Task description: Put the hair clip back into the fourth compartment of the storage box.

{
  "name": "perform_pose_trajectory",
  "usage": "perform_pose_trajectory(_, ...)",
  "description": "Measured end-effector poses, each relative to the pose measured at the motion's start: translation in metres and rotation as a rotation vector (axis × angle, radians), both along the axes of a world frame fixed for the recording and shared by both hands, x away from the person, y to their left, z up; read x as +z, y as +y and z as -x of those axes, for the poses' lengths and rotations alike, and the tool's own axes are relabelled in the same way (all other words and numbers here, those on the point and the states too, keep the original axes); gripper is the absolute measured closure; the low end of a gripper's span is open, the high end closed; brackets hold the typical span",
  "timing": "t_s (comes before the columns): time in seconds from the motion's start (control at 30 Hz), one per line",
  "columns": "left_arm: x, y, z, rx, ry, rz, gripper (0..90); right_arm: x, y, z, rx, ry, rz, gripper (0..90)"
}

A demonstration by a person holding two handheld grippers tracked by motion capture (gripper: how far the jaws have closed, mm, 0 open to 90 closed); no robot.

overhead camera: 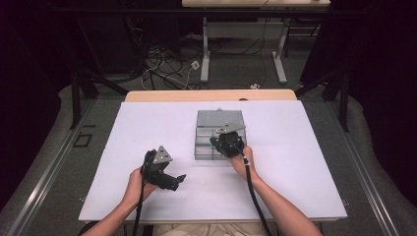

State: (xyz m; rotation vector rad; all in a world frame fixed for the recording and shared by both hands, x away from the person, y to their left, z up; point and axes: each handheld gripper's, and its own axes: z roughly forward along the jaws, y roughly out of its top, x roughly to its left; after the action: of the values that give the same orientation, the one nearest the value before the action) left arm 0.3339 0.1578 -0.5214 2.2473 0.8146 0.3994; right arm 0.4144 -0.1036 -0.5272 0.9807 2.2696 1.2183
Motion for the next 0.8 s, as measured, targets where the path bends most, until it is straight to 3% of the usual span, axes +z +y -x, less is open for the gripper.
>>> perform_pose_trajectory(0.13,0.000,0.000,-0.001,-0.006,0.019,-0.009,0.0,-0.002,0.003,-0.001,0.002,0.006,0.002,89.3)
perform_pose_trajectory(0.3,0.000,0.000,0.000,0.001,0.005,-0.004,0.0,-0.004,0.005,-0.002,0.011,0.034,0.032,89.2)
perform_pose_trajectory(0.8,0.000,0.001,0.000,0.007,-0.005,-0.004,0.0,-0.013,0.013,-0.005,0.009,0.040,0.042,88.8)
